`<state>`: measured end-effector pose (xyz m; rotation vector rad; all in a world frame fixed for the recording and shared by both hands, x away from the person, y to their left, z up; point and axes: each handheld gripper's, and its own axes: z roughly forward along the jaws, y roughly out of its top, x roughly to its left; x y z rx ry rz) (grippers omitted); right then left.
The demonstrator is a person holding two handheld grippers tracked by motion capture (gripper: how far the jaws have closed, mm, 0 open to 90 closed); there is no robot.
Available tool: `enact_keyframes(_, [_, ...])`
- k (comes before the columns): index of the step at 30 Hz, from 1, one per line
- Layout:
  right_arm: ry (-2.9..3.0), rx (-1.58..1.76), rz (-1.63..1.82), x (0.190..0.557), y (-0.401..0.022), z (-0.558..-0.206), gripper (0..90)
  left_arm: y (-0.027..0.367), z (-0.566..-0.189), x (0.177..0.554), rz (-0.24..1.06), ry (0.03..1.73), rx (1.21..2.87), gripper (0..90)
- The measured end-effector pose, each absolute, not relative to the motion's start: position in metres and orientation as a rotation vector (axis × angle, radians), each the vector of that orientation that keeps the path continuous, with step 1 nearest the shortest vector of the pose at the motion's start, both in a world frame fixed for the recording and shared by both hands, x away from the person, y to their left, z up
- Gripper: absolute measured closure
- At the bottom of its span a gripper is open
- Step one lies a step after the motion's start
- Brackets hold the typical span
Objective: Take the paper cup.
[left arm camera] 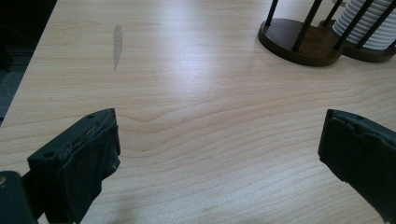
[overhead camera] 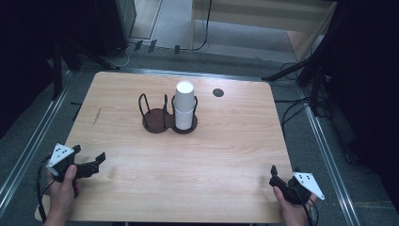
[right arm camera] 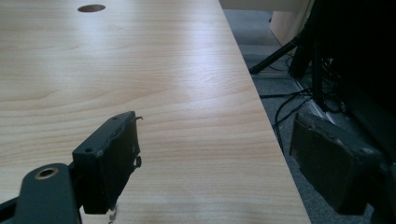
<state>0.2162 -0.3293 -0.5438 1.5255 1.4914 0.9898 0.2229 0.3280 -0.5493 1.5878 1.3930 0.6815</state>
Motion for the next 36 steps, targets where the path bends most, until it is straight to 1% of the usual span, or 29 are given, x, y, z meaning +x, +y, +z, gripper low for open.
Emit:
enact_keyframes(7, [1.48,1.556,1.011,0.218,-0.333,-0.543,14.2,0.328,-0.551,0.229,0.681,1.404,1.593,0.0])
enact_keyframes(12, [1.512,1.545,1.003,0.219,-0.331,-0.541,14.0,0.33,-0.55,0.228,0.684,1.423,1.564,0.0])
enact_keyframes(16, [1.487,1.505,0.936,0.222,-0.32,-0.529,14.9,0.331,-0.55,0.227,0.682,1.43,1.543,0.0])
enact_keyframes(27, [1.557,1.386,0.996,0.224,-0.296,-0.505,15.2,0.327,-0.551,0.224,0.723,1.421,1.56,0.0])
enact_keyframes(36, [1.615,1.334,1.047,0.242,-0.275,-0.485,15.2,0.327,-0.551,0.223,0.722,1.428,1.56,0.0])
